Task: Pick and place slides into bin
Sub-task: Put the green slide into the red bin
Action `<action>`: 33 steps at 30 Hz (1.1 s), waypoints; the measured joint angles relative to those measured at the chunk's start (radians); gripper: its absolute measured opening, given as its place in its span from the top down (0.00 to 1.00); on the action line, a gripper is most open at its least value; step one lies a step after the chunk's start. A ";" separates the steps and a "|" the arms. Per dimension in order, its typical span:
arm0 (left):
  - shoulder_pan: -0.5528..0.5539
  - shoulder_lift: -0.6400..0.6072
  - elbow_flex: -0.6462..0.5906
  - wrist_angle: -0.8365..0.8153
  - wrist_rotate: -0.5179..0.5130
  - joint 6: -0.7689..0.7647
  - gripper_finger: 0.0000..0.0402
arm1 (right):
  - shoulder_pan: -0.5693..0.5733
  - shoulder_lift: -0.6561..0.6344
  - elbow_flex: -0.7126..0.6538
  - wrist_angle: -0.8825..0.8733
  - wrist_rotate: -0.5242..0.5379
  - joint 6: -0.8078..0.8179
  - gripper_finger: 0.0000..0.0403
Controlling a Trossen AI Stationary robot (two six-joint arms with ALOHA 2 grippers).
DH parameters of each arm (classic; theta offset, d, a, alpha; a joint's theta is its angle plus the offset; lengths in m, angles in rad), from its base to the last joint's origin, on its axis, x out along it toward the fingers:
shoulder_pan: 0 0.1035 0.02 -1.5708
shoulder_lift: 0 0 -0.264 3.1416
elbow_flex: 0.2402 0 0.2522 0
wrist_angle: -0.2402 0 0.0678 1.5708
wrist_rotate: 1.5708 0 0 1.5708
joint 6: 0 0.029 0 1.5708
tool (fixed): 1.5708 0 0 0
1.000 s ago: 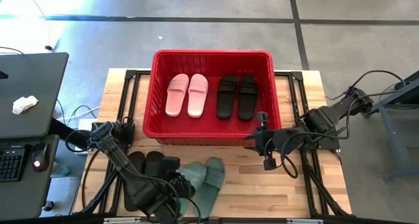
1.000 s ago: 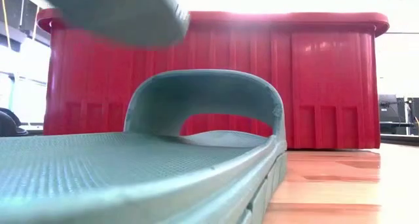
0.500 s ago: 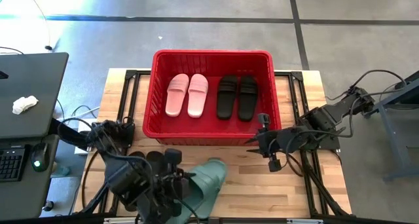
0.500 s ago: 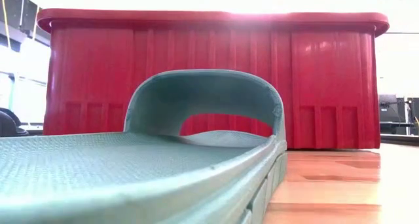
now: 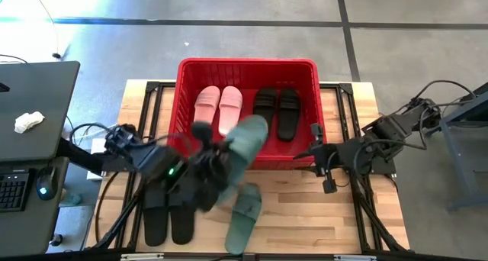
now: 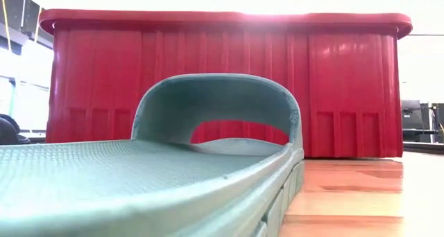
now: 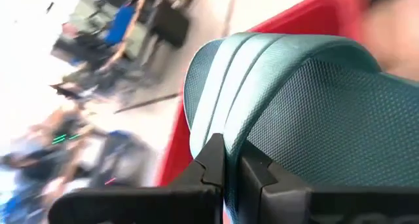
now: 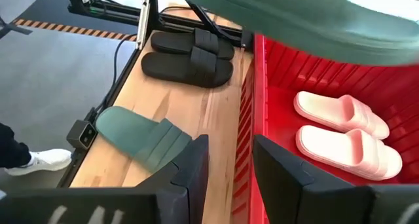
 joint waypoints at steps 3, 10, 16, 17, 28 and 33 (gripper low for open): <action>0.097 -0.007 -0.001 -0.045 -0.014 0.044 1.00 | 0.000 0.000 0.000 -0.001 0.021 0.000 0.73; 0.330 -0.023 -0.001 -0.041 0.052 0.294 1.00 | 0.000 0.000 0.000 -0.001 0.104 0.009 0.73; 0.495 -0.022 -0.006 -0.039 0.124 0.419 1.00 | -0.021 0.000 0.000 -0.002 0.179 0.029 0.73; 0.517 -0.022 -0.015 -0.040 0.127 0.434 1.00 | -0.029 0.000 0.000 -0.002 0.183 0.030 0.73; 0.684 -0.140 -0.378 0.175 0.201 0.462 1.00 | -0.151 0.001 0.000 0.001 0.153 0.028 0.73; 0.721 -0.307 -0.753 0.602 0.302 0.587 1.00 | -0.191 0.004 0.000 0.003 0.107 0.019 0.73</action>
